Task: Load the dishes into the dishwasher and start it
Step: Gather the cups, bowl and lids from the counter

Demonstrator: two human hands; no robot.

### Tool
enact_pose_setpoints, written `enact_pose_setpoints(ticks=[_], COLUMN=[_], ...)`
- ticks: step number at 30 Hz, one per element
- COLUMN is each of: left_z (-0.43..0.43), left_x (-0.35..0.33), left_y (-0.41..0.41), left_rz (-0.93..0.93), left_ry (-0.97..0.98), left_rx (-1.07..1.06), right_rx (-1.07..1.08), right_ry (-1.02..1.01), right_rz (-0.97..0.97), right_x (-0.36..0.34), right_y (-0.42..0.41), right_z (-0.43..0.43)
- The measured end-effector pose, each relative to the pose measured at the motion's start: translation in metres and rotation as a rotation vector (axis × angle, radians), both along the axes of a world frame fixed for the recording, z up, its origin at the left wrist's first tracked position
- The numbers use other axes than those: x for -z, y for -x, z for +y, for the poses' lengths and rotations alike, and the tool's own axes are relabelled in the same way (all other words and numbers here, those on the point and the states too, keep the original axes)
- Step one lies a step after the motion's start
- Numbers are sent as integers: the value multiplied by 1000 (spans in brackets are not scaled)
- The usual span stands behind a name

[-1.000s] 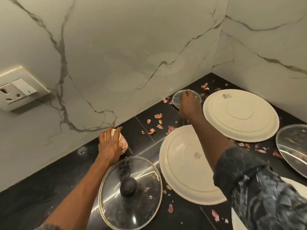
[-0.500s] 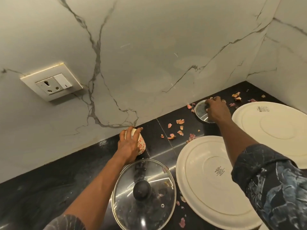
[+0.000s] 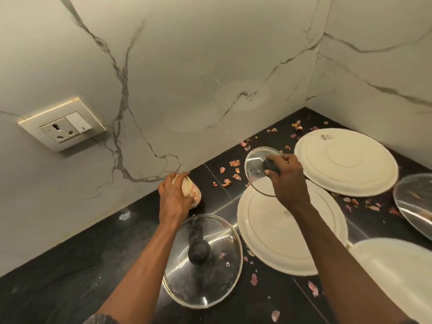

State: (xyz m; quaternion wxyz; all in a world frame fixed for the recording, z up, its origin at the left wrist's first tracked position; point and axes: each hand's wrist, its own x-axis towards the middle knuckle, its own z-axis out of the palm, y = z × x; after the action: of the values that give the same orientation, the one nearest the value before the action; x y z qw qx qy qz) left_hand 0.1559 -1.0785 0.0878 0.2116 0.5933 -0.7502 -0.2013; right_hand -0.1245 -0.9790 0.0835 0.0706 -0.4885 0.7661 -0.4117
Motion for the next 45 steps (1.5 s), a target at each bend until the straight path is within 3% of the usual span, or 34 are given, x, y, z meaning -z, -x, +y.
enact_pose_setpoints(ticks=[3, 6, 12, 24, 37, 45], left_z=[26, 63, 148, 365, 679, 823], left_x=[-22, -36, -17, -15, 2, 27], left_y=[17, 40, 87, 132, 67, 14], left_rz=[91, 56, 98, 158, 89, -98], left_ry=[9, 18, 41, 48, 76, 30], left_rx=[104, 259, 601, 1241, 1780, 2079], right_rx=[112, 202, 383, 884, 1338, 1616], right_ry=[-42, -103, -246, -278, -316, -285], right_rz=[-28, -7, 74, 30, -110, -212], right_x=[-10, -14, -12, -21, 3, 42], right_y=[-13, -29, -55, -130, -305, -418], right_z=[68, 132, 246, 490, 774, 879])
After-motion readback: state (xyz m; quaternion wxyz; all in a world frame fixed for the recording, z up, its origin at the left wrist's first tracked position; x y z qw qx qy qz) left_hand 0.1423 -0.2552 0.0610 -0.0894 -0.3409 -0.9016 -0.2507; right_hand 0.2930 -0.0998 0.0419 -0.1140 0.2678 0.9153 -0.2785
